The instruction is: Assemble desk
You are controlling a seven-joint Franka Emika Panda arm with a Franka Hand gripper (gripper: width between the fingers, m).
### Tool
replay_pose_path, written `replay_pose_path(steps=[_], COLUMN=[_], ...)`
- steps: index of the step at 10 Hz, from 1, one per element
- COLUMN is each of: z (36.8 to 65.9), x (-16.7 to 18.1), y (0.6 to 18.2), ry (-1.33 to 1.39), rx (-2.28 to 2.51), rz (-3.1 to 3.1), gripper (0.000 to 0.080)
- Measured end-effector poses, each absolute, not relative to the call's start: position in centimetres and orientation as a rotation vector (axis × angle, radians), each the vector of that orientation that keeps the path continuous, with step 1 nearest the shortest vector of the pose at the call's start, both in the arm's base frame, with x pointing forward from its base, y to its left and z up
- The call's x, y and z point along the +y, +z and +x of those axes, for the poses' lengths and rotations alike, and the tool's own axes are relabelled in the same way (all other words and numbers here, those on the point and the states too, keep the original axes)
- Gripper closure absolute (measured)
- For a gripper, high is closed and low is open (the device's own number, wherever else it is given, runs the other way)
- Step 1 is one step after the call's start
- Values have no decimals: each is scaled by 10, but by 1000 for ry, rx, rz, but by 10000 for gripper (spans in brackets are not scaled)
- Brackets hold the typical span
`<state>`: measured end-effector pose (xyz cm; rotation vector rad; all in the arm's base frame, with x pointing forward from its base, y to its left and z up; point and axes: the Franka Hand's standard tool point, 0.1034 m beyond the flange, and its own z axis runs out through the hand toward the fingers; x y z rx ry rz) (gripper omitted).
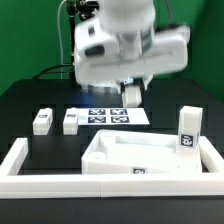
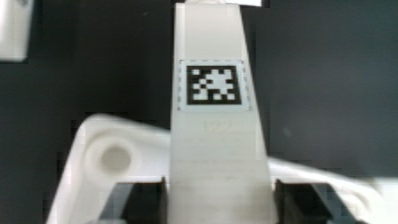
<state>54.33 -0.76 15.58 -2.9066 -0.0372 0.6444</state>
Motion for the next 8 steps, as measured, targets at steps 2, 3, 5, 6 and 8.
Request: replay_pose_path(steps=[2,3,5,6,8], z=[558,562,566,571,590], x=[-10,-12,-17,-21,-29], y=[183,180,180,177,181], ry=[465,365,159,67,-118], rx=[7,14,33,9,48], rz=[-2953,-2977,-3016,-3021,-2992], gripper=[514,514,514,514,514])
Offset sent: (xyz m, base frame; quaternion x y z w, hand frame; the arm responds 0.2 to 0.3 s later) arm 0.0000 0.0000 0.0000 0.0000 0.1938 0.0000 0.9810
